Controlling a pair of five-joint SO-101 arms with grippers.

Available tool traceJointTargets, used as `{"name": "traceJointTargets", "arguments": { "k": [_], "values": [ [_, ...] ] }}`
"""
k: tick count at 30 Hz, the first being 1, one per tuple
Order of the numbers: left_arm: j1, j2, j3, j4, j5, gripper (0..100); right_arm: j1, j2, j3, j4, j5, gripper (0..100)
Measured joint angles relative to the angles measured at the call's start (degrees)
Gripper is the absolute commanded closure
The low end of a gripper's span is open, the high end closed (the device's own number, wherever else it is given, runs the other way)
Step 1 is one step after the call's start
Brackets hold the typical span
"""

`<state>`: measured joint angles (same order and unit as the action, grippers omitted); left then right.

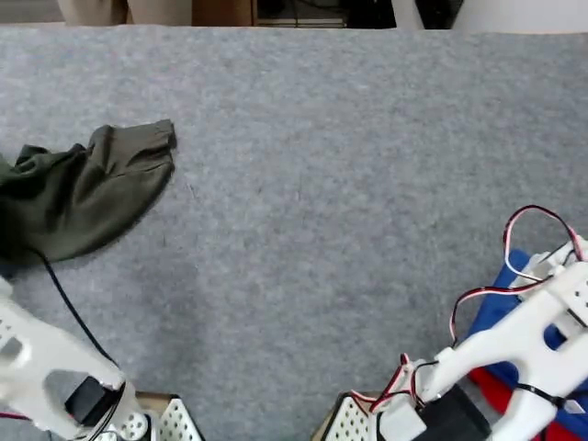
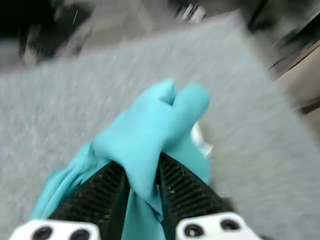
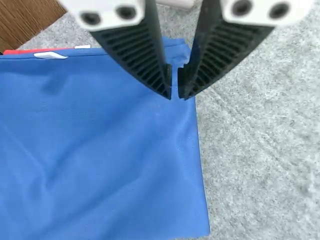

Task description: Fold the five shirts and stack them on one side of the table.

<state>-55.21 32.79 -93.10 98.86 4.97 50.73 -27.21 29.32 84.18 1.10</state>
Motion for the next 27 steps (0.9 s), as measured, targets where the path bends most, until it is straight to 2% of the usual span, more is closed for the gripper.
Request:
{"name": "traceJointTargets", "arguments": {
  "k": [6, 12, 18, 27],
  "values": [
    [8.53, -12.66, -0.35, 1.41, 0.09, 98, 0.0, 0.0, 0.18, 0.0, 0.0, 95.5],
    [9.58, -9.85, 4.4, 0.62, 0.26, 96, 0.0, 0.0, 0.18, 0.0, 0.0, 95.5],
    [6.59, 1.49, 8.09, -3.16, 0.26, 72, 0.0, 0.0, 0.18, 0.0, 0.0, 95.5],
    [-0.09, 9.41, 8.18, -3.25, 0.09, 73, -0.97, 0.0, 0.18, 0.0, 0.0, 95.5]
  ]
}}
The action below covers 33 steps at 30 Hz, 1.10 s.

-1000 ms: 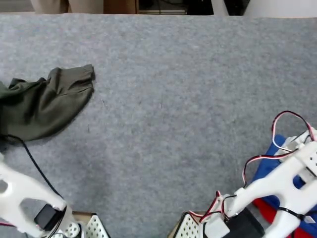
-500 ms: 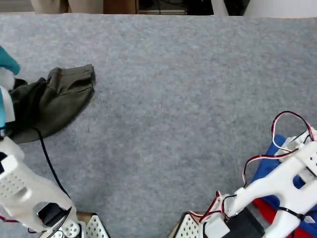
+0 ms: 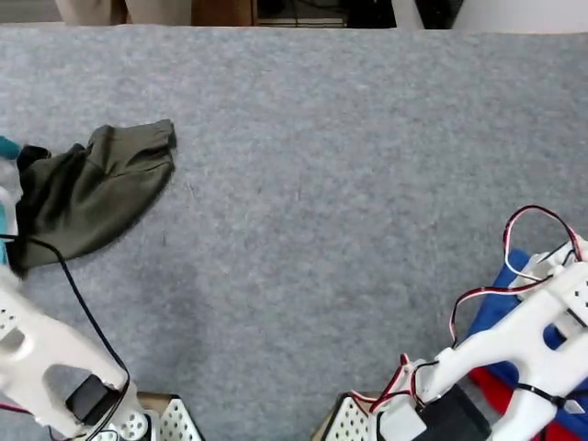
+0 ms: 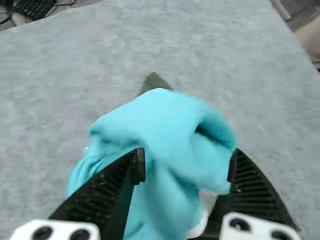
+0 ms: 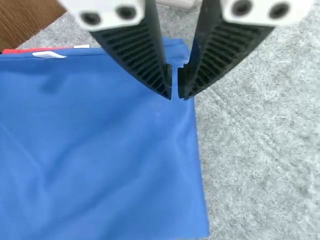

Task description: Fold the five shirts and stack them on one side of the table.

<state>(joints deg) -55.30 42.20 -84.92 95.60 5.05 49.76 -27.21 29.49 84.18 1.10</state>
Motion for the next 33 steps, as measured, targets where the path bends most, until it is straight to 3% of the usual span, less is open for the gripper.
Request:
{"name": "traceJointTargets", "arguments": {
  "k": [5, 9, 13, 21, 27, 33],
  "values": [
    [-1.23, 1.23, 1.41, 4.13, -7.12, 79, -2.2, 0.0, 0.0, 0.0, 0.0, 95.5],
    [-1.23, 6.95, 8.79, 4.4, -17.67, 92, -2.64, 0.0, 0.0, 0.0, 0.0, 95.5],
    [-1.58, 13.45, 15.74, 4.57, -27.87, 98, -2.64, 0.0, 0.0, 0.0, 0.0, 95.5],
    [-9.93, 10.2, 17.05, 4.57, -27.87, 89, -2.64, 0.0, 0.0, 0.0, 0.0, 95.5],
    [-15.91, 1.76, 17.05, 4.57, -27.78, 89, -2.64, 0.0, 0.0, 0.0, 0.0, 95.5],
    [-17.41, 0.09, 17.05, 4.57, -27.78, 89, -2.64, 0.0, 0.0, 0.0, 0.0, 95.5]
  ]
}}
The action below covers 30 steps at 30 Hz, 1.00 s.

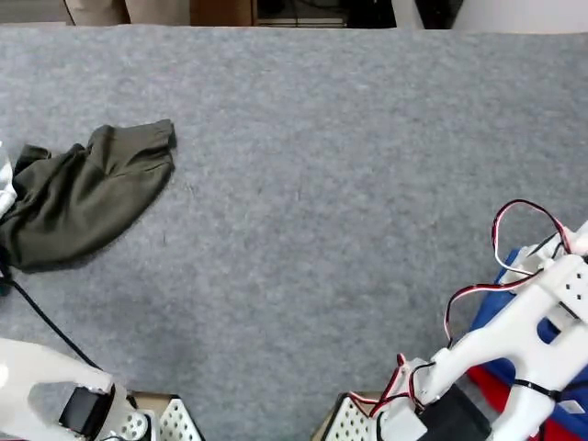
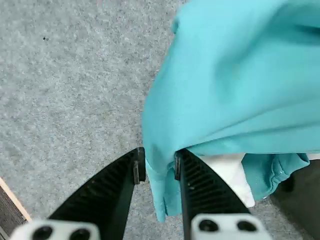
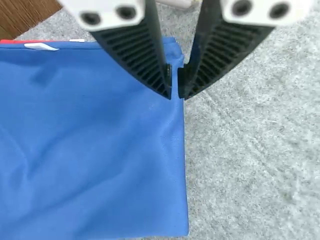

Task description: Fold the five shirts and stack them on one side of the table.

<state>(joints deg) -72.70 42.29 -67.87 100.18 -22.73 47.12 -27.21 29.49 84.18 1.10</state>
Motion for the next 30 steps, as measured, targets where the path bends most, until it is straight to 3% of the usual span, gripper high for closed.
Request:
{"name": "traceJointTargets", "arguments": {
  "k": [3, 5, 15, 17, 20, 23, 26, 30],
  "values": [
    [-0.7, 0.0, -0.79, 0.0, 1.14, 91, 0.0, 0.0, 0.0, 0.0, 0.0, 95.5],
    [-1.05, 0.0, -2.64, 0.0, 3.78, 98, 0.0, 0.0, 0.0, 0.0, 0.0, 95.5],
    [-0.18, 0.0, -5.89, 0.0, 12.4, 98, 0.0, 0.0, 0.0, 0.0, -2.55, 95.5],
    [-0.18, 0.0, -5.89, 0.0, 12.75, 95, 0.0, 0.0, 0.0, 0.0, -2.55, 95.5],
    [0.26, 0.0, -5.89, 0.0, 13.98, 82, 0.0, 0.0, 0.0, 0.0, -2.55, 95.5],
    [0.35, 0.0, -5.1, 0.0, 19.6, 75, 0.0, 0.0, 0.0, 0.0, -2.55, 95.5],
    [0.44, 2.55, -4.92, -0.09, 23.56, 79, 0.0, 0.0, 0.0, 0.0, -2.55, 95.5],
    [1.05, 9.23, -4.84, -3.6, 23.74, 91, 0.0, 0.0, 0.0, 0.0, -2.55, 95.5]
  ]
}}
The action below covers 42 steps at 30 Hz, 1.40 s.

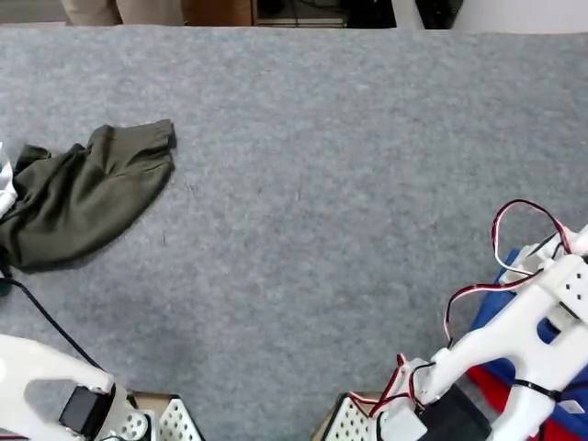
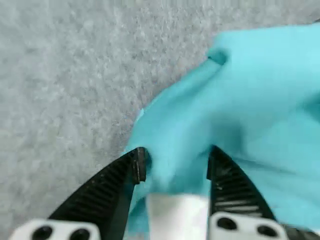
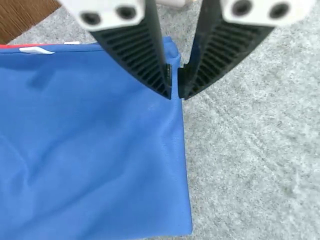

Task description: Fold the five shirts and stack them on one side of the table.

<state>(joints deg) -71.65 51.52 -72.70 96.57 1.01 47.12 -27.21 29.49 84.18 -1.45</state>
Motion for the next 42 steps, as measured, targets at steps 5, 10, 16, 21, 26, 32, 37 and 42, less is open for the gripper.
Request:
{"name": "traceJointTargets", "arguments": {
  "k": [5, 10, 16, 21, 26, 32, 37, 42],
  "values": [
    [-0.44, 3.16, 0.0, -4.4, 0.0, 98, 0.0, 0.0, 0.0, 0.0, 0.0, 95.5],
    [-0.88, 3.34, -3.69, -3.78, 0.79, 98, -0.18, 0.0, 0.0, 0.0, 0.0, 95.5],
    [0.88, 0.44, -17.85, -0.79, 3.96, 98, -2.64, 0.0, 0.0, 0.0, 0.0, 95.5],
    [5.1, -5.1, -20.31, -0.26, 4.31, 98, -3.08, 0.0, 0.0, 0.0, 0.0, 95.5],
    [9.58, -14.68, -21.1, -1.05, 4.31, 98, -3.08, 0.0, 0.0, 0.0, -0.18, 95.5],
    [14.68, -28.92, -21.19, -8.62, 4.31, 98, -3.08, 0.0, 0.0, 0.0, -0.18, 95.5],
    [15.03, -31.82, -21.71, -5.27, 4.31, 98, -3.08, 0.0, 2.37, 0.0, -0.18, 95.5],
    [10.99, -23.03, -16.88, -1.49, 4.31, 94, -3.08, 0.0, 4.22, 0.0, -0.18, 95.5]
  ]
}}
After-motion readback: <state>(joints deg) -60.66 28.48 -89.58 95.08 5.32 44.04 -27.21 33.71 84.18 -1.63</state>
